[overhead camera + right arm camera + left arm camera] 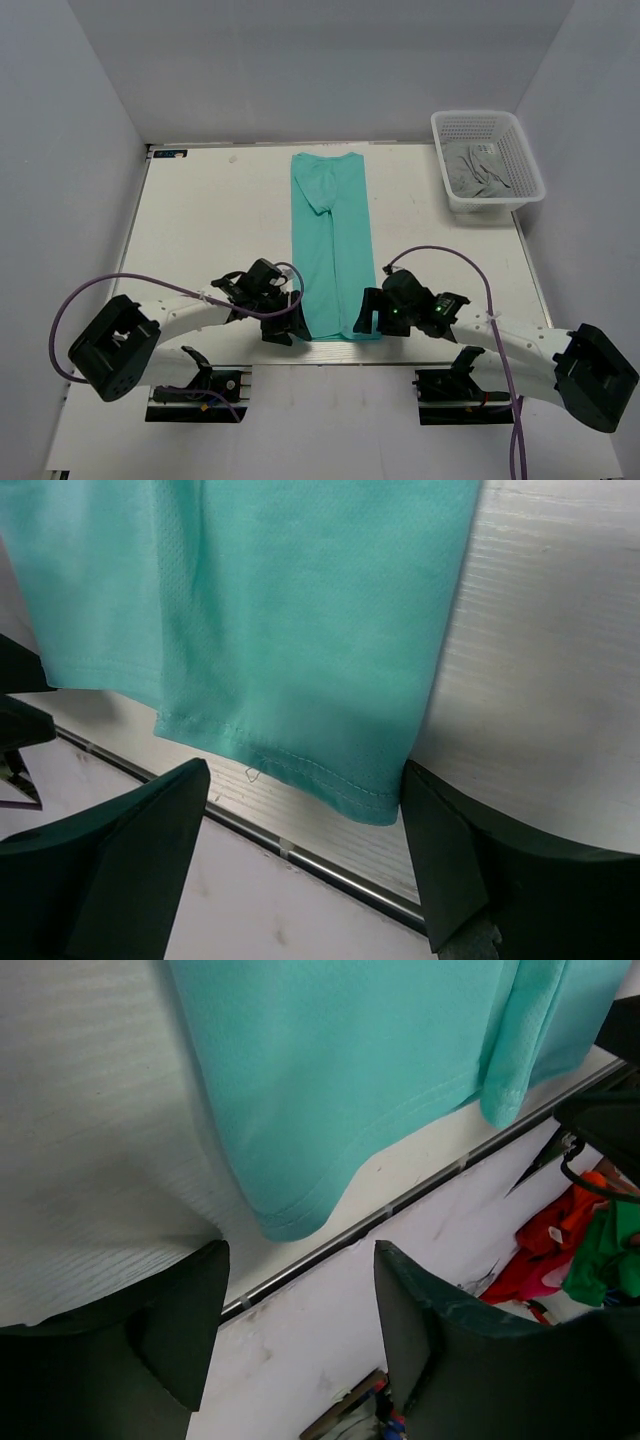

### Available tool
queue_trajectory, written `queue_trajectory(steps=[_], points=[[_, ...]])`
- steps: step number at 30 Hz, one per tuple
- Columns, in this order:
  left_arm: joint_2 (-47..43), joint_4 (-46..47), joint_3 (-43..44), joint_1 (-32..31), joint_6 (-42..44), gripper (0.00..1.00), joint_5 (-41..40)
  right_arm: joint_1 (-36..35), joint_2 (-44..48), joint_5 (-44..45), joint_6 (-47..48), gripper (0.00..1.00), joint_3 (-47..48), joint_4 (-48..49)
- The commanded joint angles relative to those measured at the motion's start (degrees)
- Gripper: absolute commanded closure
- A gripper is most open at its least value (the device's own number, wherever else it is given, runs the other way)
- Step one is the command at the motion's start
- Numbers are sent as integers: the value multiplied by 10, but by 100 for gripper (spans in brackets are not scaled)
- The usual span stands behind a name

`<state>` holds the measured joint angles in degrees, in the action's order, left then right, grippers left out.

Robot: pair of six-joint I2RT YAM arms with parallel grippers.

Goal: Fold and stack the t-shirts
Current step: Grab the bottom of the folded rectangular tshirt with both arms

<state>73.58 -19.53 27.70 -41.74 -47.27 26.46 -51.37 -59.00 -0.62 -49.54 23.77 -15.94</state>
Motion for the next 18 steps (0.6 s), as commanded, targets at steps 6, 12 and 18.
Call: queue_trajectory(steps=[6, 12, 18], points=[[56, 6, 6, -3, 41, 48, -91, 2, -52, -15, 0, 19, -5, -22], [81, 31, 0, -3, 41, 68, -69, 2, -65, -19, 1, 32, -1, -28], [81, 14, 14, -3, 41, 100, -69, 2, -64, -14, 1, 70, 11, -44]])
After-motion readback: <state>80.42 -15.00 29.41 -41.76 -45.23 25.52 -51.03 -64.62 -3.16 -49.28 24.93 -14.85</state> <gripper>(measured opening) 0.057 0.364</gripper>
